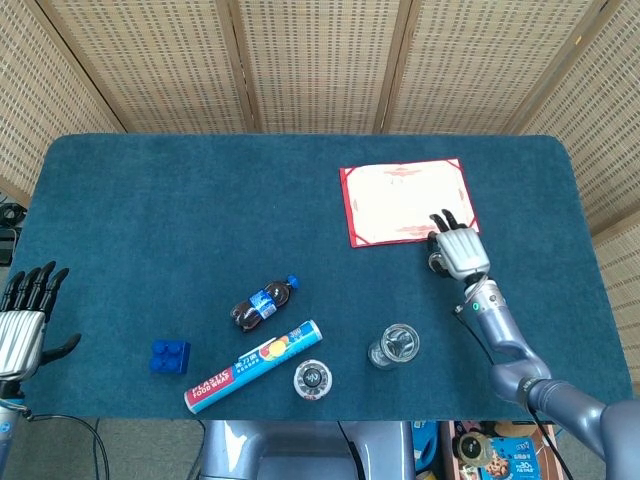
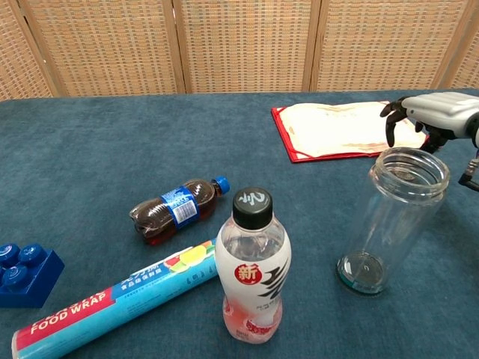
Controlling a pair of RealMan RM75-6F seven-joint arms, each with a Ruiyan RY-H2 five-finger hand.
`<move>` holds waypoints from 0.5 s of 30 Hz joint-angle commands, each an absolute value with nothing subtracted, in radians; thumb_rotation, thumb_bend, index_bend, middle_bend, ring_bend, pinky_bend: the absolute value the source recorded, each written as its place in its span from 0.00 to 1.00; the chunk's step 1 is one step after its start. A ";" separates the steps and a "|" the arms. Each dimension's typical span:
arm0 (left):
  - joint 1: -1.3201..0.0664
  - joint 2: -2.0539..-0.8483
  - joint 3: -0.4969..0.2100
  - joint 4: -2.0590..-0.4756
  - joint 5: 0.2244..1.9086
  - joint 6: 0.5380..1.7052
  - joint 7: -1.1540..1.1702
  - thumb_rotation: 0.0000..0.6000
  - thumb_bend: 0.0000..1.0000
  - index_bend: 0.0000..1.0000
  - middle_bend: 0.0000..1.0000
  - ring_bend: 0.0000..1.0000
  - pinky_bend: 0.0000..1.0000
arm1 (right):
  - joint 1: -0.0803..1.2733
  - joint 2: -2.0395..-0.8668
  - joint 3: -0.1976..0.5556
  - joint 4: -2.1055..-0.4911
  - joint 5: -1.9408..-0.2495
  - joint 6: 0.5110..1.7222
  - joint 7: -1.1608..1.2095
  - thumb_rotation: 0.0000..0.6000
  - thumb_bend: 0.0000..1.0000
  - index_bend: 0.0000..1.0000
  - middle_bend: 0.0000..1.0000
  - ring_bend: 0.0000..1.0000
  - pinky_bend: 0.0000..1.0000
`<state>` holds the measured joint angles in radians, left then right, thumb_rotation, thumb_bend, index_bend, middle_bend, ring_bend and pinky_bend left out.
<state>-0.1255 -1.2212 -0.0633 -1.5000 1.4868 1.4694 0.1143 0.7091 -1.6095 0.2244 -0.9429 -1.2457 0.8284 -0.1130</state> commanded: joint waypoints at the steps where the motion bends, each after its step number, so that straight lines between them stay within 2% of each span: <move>1: -0.128 -1.223 -0.063 -1.498 1.484 1.466 0.116 1.00 0.21 0.00 0.00 0.00 0.00 | 0.715 -1.624 0.218 -0.917 -1.248 0.820 -0.098 1.00 0.51 0.50 0.20 0.06 0.37; 15: -0.134 -1.227 -0.060 -1.496 1.481 1.457 0.120 1.00 0.21 0.00 0.00 0.00 0.00 | 0.705 -1.646 0.196 -0.861 -1.250 0.816 -0.048 1.00 0.53 0.50 0.20 0.06 0.38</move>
